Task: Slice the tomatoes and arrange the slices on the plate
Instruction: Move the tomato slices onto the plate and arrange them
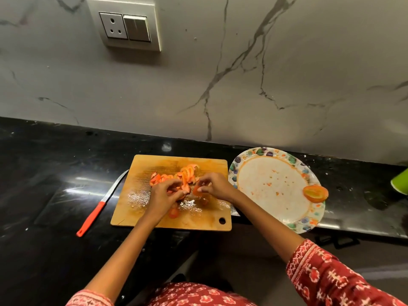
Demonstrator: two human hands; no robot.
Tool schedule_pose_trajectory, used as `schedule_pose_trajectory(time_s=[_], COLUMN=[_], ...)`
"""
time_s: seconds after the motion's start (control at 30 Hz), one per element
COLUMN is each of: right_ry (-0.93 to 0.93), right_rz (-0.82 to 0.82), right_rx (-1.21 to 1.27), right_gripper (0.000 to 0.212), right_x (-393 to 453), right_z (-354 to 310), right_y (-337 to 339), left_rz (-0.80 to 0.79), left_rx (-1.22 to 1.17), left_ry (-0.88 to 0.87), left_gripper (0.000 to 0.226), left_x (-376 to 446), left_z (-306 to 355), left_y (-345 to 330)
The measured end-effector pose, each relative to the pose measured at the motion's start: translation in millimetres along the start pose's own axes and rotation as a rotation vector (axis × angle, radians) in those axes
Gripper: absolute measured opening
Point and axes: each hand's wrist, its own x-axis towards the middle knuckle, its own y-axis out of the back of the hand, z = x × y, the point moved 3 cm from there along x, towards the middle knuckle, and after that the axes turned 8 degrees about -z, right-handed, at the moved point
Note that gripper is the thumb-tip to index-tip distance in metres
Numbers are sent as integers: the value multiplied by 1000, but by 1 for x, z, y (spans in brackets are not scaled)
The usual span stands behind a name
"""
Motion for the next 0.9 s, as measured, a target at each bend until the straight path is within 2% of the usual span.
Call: schedule_pose_trajectory(time_s=[0.1,0.2,0.27,0.33,0.4,0.57,0.67,0.8,0.9], right_ry=[30,9,-53,-163,-253,-293,-259,-264,-268], right_rz=[-10,-105,-57,118,205,55,51,16,3], right_rx=[199,424,506,446,295,-25,-123,-116,-16], right_gripper=[22,20,17,17,15,18,20,18,14], right_x=[6,12,18,26,32,39,41,49,48], right_z=[-13,-20,-14,5,24,34,30,30,34], right_y=[1,7,23,44,54,20,-2,-1,8], left_rz=[-10,23,40,68,77,48,19,-9,-25], left_rx=[-52,-62,-56,-72,-71,-75,-90,-79,-73], left_ry=[-51,-62,-53,-27,-22,-14,-20,-24,-32], left_gripper=[29,21,18,17,15,14,13,15,17], left_x=[-2,1,3,5,7,16,23,30,31], left_z=[5,3,-1,-8,-14,-26,-26,-20,-18], left_y=[0,7,14,24,31,32,26,21,20])
